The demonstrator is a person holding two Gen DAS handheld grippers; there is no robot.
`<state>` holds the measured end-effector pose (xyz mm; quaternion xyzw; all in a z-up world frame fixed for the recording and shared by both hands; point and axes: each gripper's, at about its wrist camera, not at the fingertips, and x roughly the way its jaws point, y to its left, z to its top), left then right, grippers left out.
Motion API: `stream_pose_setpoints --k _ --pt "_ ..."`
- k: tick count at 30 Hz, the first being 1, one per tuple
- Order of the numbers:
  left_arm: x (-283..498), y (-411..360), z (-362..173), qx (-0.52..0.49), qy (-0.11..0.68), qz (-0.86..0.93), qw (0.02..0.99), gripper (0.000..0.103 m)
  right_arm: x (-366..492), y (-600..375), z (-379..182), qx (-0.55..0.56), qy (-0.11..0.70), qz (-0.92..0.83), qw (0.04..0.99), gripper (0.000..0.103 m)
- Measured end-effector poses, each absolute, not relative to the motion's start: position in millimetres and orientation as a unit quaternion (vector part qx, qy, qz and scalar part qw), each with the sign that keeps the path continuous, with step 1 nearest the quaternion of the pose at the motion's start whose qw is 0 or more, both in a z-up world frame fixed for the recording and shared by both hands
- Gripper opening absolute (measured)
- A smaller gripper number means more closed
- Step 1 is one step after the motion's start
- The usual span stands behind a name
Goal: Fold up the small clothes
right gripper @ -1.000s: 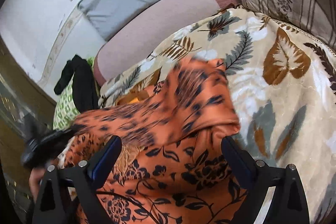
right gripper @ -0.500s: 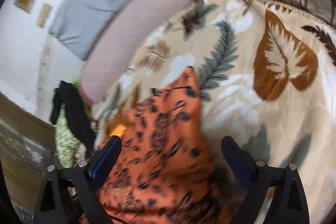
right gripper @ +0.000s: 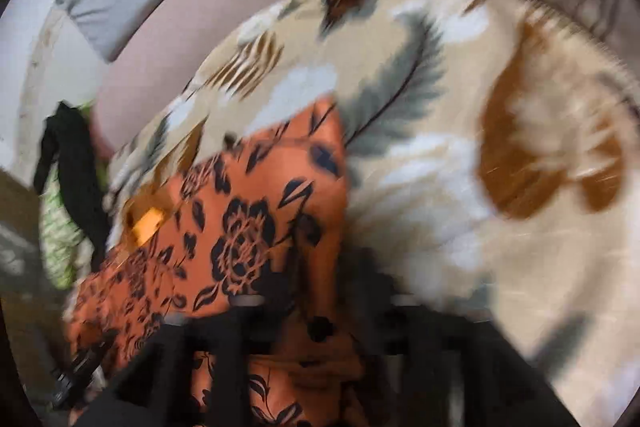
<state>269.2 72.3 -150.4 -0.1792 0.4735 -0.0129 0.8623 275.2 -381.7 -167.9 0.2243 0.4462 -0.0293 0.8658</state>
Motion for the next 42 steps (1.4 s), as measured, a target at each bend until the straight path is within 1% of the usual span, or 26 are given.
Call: stream_pose_setpoints --k 1,2,3,4,5,6,8,11,14,16,20,23,24,25,26,27,31,33,35,38,40,42 --pt "263 76 -143 -0.184 0.463 -0.012 0.867 0.011 268 -379 -156 0.220 0.423 -0.018 0.879 0.073" --pt "253 83 -134 -0.191 0.449 -0.009 0.873 0.014 260 -369 -144 0.215 0.402 0.005 0.890 0.073" --pt "241 92 -127 -0.205 0.438 -0.009 0.875 0.026 256 -358 -138 0.209 0.394 0.035 0.894 0.076" --pt "230 103 -122 -0.221 0.431 -0.006 0.875 0.045 255 -348 -139 0.204 0.401 0.059 0.891 0.083" --pt "218 118 -117 -0.241 0.421 0.003 0.874 0.052 257 -336 -145 0.194 0.421 0.081 0.882 0.085" --pt "205 133 -114 -0.262 0.412 0.014 0.873 0.057 258 -325 -160 0.178 0.453 0.086 0.869 0.085" --pt "173 183 -112 -0.335 0.381 0.043 0.861 0.057 247 -317 -178 0.168 0.474 0.069 0.861 0.085" --pt "122 263 -130 -0.471 0.332 0.111 0.810 0.058 213 -304 -185 0.175 0.462 0.084 0.866 0.085" --pt "91 316 -153 -0.540 0.303 0.168 0.767 0.058 189 -299 -186 0.172 0.458 0.088 0.868 0.085" --pt "75 344 -166 -0.567 0.283 0.203 0.747 0.058 180 -298 -185 0.179 0.460 0.092 0.865 0.085" --pt "53 376 -178 -0.610 0.243 0.240 0.715 0.058 174 -299 -175 0.175 0.460 0.091 0.866 0.085" --pt "57 387 -179 -0.620 0.236 0.239 0.709 0.055 173 -294 -171 0.169 0.458 0.093 0.868 0.085" --pt "58 389 -177 -0.616 0.236 0.241 0.712 0.036 174 -291 -171 0.168 0.459 0.094 0.867 0.085" --pt "61 394 -173 -0.608 0.239 0.243 0.717 0.014 174 -288 -170 0.168 0.459 0.096 0.867 0.085" --pt "63 395 -167 -0.596 0.242 0.251 0.723 0.006 174 -286 -170 0.167 0.459 0.099 0.867 0.085" --pt "62 397 -163 -0.585 0.244 0.260 0.728 0.003 174 -282 -169 0.165 0.459 0.104 0.867 0.085" --pt "71 393 -132 -0.528 0.244 0.273 0.766 0.003 173 -270 -169 0.154 0.457 0.119 0.868 0.085" --pt "81 383 -107 -0.490 0.235 0.266 0.796 0.003 174 -269 -169 0.154 0.455 0.121 0.868 0.085" --pt "102 356 -68 -0.432 0.223 0.237 0.841 0.003 174 -270 -169 0.157 0.453 0.123 0.869 0.085" --pt "145 280 -6 -0.318 0.211 0.165 0.910 0.003 175 -274 -169 0.164 0.447 0.124 0.871 0.085" --pt "173 215 23 -0.246 0.208 0.106 0.941 0.003 174 -279 -171 0.174 0.444 0.122 0.870 0.085" --pt "196 145 39 -0.193 0.214 0.036 0.957 0.003 173 -284 -173 0.184 0.441 0.121 0.870 0.085"
